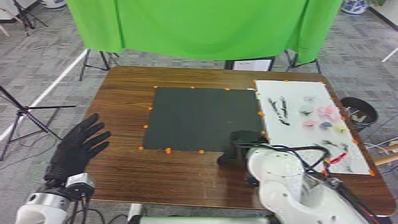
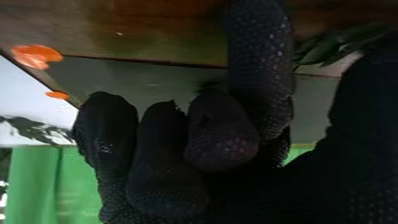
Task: Arrange flowers
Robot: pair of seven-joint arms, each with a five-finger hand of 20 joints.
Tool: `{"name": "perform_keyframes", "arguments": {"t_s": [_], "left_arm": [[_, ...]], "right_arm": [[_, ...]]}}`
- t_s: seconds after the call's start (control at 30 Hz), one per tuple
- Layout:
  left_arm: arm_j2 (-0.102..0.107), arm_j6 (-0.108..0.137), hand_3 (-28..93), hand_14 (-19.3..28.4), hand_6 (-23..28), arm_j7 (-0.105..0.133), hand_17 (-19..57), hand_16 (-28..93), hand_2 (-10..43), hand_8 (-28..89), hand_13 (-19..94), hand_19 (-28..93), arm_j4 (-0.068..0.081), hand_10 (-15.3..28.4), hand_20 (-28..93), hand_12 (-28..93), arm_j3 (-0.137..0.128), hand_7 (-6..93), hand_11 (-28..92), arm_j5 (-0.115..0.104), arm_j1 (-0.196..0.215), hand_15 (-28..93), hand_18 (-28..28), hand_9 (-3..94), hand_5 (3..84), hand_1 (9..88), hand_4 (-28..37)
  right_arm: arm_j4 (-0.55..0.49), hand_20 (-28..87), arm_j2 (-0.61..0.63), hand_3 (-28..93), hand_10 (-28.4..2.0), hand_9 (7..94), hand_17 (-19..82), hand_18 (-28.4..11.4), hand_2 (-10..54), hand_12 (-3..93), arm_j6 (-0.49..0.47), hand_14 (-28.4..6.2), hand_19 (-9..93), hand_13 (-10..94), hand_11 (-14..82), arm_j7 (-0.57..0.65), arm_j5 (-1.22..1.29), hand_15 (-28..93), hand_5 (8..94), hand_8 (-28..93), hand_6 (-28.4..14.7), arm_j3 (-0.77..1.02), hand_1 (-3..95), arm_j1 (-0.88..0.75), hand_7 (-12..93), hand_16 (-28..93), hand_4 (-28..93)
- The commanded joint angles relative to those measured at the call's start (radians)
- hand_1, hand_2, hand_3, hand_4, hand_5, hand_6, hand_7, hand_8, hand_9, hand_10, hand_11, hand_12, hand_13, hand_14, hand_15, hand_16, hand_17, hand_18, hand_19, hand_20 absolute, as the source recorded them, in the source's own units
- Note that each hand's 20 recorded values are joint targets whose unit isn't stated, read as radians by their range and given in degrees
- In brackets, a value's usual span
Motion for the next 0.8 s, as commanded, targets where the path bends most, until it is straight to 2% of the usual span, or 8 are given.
{"name": "perform_keyframes", "arguments": {"t_s": [0.03, 0.13, 0.17, 0.27, 0.37, 0.47, 0.67, 0.8], "left_arm": [[-0.001, -0.011, 69, 16.1, 3.2, -0.015, -9.1, 1, -5.7, -11, 19, 40, 0.005, 11.6, 9, 19, 0.010, 20.7, 20, 0.004, 0.000, 30, 22.7, 22.9, 26.3, 25.5, -27.9], [-0.002, -0.009, 69, 16.1, 3.2, -0.016, -9.1, 1, -5.7, -11, 19, 40, 0.004, 11.6, 9, 19, 0.010, 20.5, 20, 0.003, 0.002, 30, 22.7, 22.9, 26.3, 25.5, -28.0], [-0.003, -0.009, 69, 16.1, 3.2, -0.015, -9.1, 1, -5.6, -11, 19, 40, 0.004, 11.5, 9, 19, 0.011, 20.6, 19, 0.002, 0.002, 30, 22.7, 22.9, 26.3, 25.5, -28.0], [-0.005, -0.009, 69, 16.0, 3.2, -0.014, -9.1, 1, -5.4, -10, 19, 40, 0.006, 11.5, 9, 19, 0.015, 20.4, 19, 0.003, -0.001, 30, 22.7, 23.0, 26.3, 25.6, -27.9], [-0.008, -0.007, 69, 16.0, 3.2, -0.012, -9.1, 1, -5.2, -10, 19, 40, 0.005, 11.5, 9, 19, 0.015, 20.3, 19, 0.004, 0.001, 30, 22.7, 23.0, 26.3, 25.7, -27.8], [-0.012, -0.003, 69, 16.0, 3.2, -0.013, -9.1, 1, -5.2, -10, 19, 40, 0.004, 11.5, 9, 19, 0.017, 20.2, 19, 0.004, 0.001, 30, 22.6, 23.0, 26.3, 25.8, -27.7], [-0.016, -0.001, 69, 16.0, 3.3, -0.015, -9.1, 2, -5.2, -10, 19, 40, 0.001, 11.5, 9, 19, 0.017, 19.9, 19, 0.005, 0.001, 29, 22.6, 23.0, 26.4, 25.8, -27.4], [-0.015, -0.001, 69, 15.9, 3.3, -0.012, -9.1, 2, -5.1, -10, 19, 40, 0.004, 11.5, 9, 19, 0.017, 19.7, 19, 0.005, -0.003, 29, 22.6, 23.0, 26.3, 25.9, -27.2]], "right_arm": [[0.052, 73, -0.030, 80, -7.8, 92.6, 56, -23.3, -9.5, 48.0, -0.001, -8.6, 93, 86, 59.5, -0.024, -0.059, 82, 90.6, -7, 2.6, -0.041, 29.7, -0.038, 30, 40, -28], [0.063, 73, -0.022, 77, -7.4, 91.9, 56, -22.9, -9.5, 48.4, 0.061, -8.1, 93, 86, 60.2, -0.072, -0.108, 82, 89.1, 13, 1.9, -0.046, 39.7, -0.059, 25, 41, -28], [0.067, 73, -0.021, 77, -7.3, 91.4, 55, -22.7, -9.5, 49.1, 0.072, -7.9, 93, 85, 60.7, -0.087, -0.116, 83, 88.4, 14, 1.9, -0.044, 43.6, -0.064, 24, 41, -28], [0.073, 73, -0.012, 78, -7.1, 90.5, 54, -22.5, -9.5, 49.7, 0.102, -8.0, 93, 84, 61.8, -0.138, -0.150, 83, 87.7, 14, 1.7, -0.037, 46.6, -0.078, 23, 42, -28], [0.074, 72, 0.002, 81, -6.8, 88.4, 51, -22.0, -9.5, 51.0, 0.158, -8.0, 93, 83, 64.0, -0.184, -0.174, 84, 86.1, 16, 0.3, -0.032, 47.1, -0.093, 25, 42, -28], [0.082, 72, 0.021, 84, -7.1, 85.5, 48, -21.7, -9.5, 52.5, 0.271, -8.3, 93, 80, 66.6, -0.248, -0.199, 86, 82.8, 21, -1.3, -0.030, 45.7, -0.109, 31, 43, -23], [0.090, 73, 0.043, 87, -7.1, 84.7, 48, -21.6, -9.5, 52.6, 0.508, -8.6, 93, 79, 70.5, -0.300, -0.196, 88, 77.0, 22, -4.2, -0.032, 41.1, -0.120, 48, 42, -12], [0.090, 74, 0.047, 88, -6.8, 85.4, 49, -21.8, -9.5, 52.4, 0.605, -8.4, 93, 80, 73.1, -0.326, -0.183, 89, 76.2, 23, -5.1, -0.029, 39.1, -0.108, 53, 41, -8]]}}
